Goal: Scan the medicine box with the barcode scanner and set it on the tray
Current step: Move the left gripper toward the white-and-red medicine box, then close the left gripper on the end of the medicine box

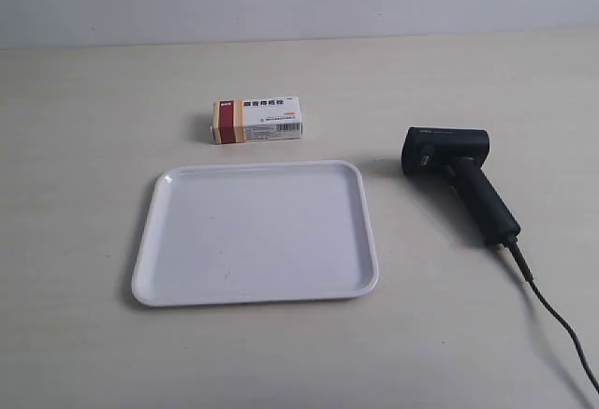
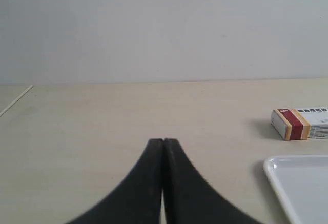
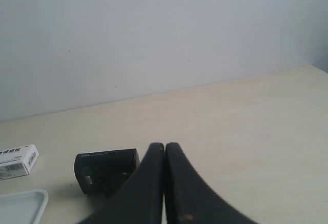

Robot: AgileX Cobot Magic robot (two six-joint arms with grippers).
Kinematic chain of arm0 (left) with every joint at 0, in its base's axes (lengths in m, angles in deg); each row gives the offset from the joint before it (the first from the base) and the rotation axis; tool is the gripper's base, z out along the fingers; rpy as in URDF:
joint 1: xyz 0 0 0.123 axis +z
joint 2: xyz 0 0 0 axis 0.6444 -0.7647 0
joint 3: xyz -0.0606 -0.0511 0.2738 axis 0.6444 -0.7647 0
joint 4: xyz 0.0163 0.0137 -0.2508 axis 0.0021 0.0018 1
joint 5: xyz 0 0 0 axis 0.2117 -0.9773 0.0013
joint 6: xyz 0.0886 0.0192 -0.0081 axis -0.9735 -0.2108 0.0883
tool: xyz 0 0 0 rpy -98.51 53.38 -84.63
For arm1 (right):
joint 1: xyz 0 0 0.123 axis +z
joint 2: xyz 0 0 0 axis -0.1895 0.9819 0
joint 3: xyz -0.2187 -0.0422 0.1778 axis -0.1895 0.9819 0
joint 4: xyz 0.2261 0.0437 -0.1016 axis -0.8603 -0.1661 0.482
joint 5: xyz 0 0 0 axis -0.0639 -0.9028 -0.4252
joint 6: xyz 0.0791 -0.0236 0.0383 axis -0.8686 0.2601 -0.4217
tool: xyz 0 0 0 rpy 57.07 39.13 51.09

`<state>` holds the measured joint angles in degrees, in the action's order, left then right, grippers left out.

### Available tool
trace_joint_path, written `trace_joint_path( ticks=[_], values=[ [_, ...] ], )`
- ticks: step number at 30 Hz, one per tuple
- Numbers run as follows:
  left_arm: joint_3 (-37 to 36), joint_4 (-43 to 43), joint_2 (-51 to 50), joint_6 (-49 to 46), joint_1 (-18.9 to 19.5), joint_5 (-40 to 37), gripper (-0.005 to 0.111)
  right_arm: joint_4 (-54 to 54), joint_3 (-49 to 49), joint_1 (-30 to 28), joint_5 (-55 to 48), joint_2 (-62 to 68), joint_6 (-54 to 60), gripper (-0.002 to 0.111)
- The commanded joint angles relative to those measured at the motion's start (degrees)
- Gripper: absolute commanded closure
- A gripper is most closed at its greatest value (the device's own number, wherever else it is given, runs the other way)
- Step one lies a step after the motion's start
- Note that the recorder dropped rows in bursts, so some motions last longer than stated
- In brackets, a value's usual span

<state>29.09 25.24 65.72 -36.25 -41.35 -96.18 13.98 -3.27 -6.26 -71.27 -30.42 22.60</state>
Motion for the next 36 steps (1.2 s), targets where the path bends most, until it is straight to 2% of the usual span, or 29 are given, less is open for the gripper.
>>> trace_joint_path(
  ticks=[1, 6, 8, 10, 12, 14, 17, 19, 21, 23, 26, 27, 29, 30, 31, 32, 33, 34, 36],
  values=[
    [-0.01, 0.33, 0.35, 0.00, 0.16, 0.64, 0.105, 0.08, 0.27, -0.47, 0.11, -0.40, 0.10, 0.108],
    [-0.01, 0.58, 0.35, 5.87, 0.16, 10.58, 0.105, 0.08, 0.27, -0.47, 0.13, -0.40, 0.00, 0.108],
    [-0.01, 0.58, 0.35, 12.56, 0.16, 15.79, 0.105, 0.08, 0.27, -0.47, 0.13, -0.40, 0.00, 0.108],
    [-0.01, 0.58, 0.35, 17.34, 0.16, 22.93, 0.105, 0.08, 0.27, -0.47, 0.13, -0.40, 0.21, 0.108],
    [-0.01, 0.23, 0.35, 18.21, 0.16, 30.17, 0.105, 0.08, 0.27, -0.47, 0.24, -0.40, 0.21, 0.108],
    [-0.01, 1.59, -0.45, 14.22, 0.32, 37.17, 0.107, 0.08, 0.27, -0.47, 2.58, -0.40, 0.21, 0.108],
    [1.76, 14.35, -8.77, 2.44, 1.49, 40.13, 0.107, 0.08, 0.27, -0.47, 5.30, -0.40, -0.19, 0.108],
    [4.53, 22.11, -19.05, -6.42, 1.94, 42.53, 0.107, 0.08, 0.27, -0.47, 6.38, -0.40, -0.19, 0.108],
    [8.00, 22.58, -30.32, -6.10, 1.94, 42.78, 0.107, 0.08, 0.27, -0.47, 7.13, -0.40, -0.19, 0.108],
    [13.24, 14.01, -42.62, -0.55, 1.79, 40.79, 0.107, 0.08, 0.27, -0.47, 7.14, -0.40, -1.73, 0.108],
    [23.64, -6.55, -63.43, 14.74, 1.79, 33.66, 0.107, 0.08, 0.27, -0.47, 6.78, -0.40, -2.28, 0.108],
    [28.31, -18.09, -69.80, 24.59, 1.61, 29.81, 0.107, 0.08, 0.27, -0.47, 6.78, -0.40, -2.28, 0.108],
    [37.47, -49.01, -80.71, 51.04, -0.18, 25.02, 0.107, 0.08, 0.27, -0.47, 6.78, -0.40, -2.28, 0.108],
    [40.56, -63.56, -84.42, 63.40, -0.92, 26.85, 0.107, 0.08, 0.27, -0.47, 6.78, -0.40, -2.28, 0.108],
    [44.51, -82.31, -88.77, 78.70, -1.31, 33.61, 0.107, 0.08, 0.27, -0.47, 6.78, -0.40, -2.28, 0.108],
    [49.62, -97.29, -93.06, 91.42, -1.41, 43.73, 0.107, 0.08, 0.27, -0.47, 6.78, -0.40, -2.28, 0.108],
    [53.35, -97.29, -96.54, 94.35, -1.31, 51.84, 0.107, 0.08, 0.27, -0.47, 6.78, -0.40, -2.28, 0.108],
    [57.53, -97.29, -100.54, 92.78, -1.31, 58.43, 0.107, 0.08, 0.27, -0.47, 6.78, -0.40, -2.28, 0.108],
    [64.53, -97.29, -107.10, 89.31, -2.28, 65.00, 0.107, 0.08, 0.27, -0.47, 6.78, -0.40, -2.28, 0.108]
  ],
)
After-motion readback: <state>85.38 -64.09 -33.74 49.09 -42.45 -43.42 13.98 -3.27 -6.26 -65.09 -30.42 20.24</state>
